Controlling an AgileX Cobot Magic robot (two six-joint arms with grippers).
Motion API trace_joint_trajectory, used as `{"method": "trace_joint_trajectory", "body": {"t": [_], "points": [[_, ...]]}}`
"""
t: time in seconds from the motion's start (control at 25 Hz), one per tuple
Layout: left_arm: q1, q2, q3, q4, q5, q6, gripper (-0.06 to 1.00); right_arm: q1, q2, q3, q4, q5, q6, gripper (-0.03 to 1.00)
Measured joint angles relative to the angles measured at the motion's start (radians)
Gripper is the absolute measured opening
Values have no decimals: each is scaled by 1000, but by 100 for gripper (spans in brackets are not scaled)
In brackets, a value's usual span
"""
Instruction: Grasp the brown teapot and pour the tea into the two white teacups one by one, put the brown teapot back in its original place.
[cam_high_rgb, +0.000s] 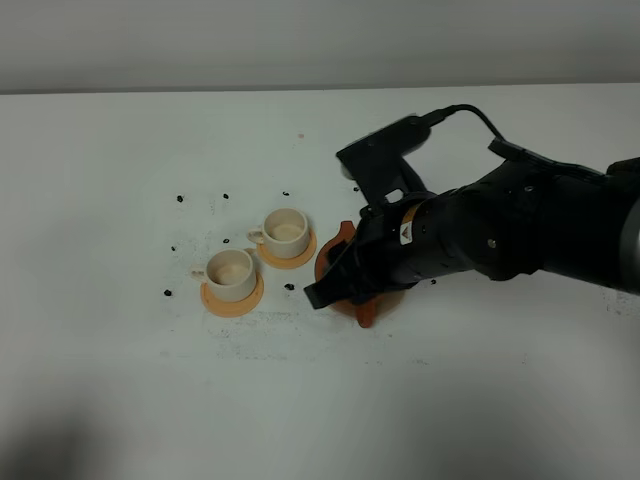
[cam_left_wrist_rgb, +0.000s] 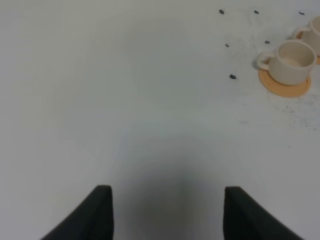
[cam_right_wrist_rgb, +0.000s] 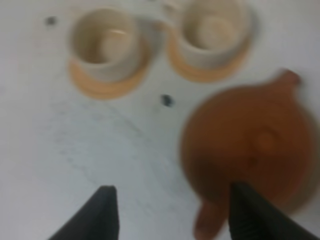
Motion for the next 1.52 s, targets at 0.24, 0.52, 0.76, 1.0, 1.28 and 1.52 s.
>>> {"method": "trace_joint_trajectory", "body": {"t": [0.24, 0.52, 0.76, 1.0, 1.28, 1.52], "points": [[0, 0, 0, 0, 0, 0, 51, -40, 5, 0, 40, 76, 74, 45], [0, 0, 0, 0, 0, -1, 51, -58, 98, -83, 35, 164, 133, 45], [0, 0, 0, 0, 0, -1, 51, -62, 185, -170, -12, 244, 176, 45], [0, 0, 0, 0, 0, -1, 51, -66, 228, -202, -16, 266, 182, 45], [0, 0, 0, 0, 0, -1, 51, -66, 250, -202, -17, 273, 183, 45], [0, 0, 0, 0, 0, -1, 51, -66, 263, -208, -16, 276, 184, 45]]}}
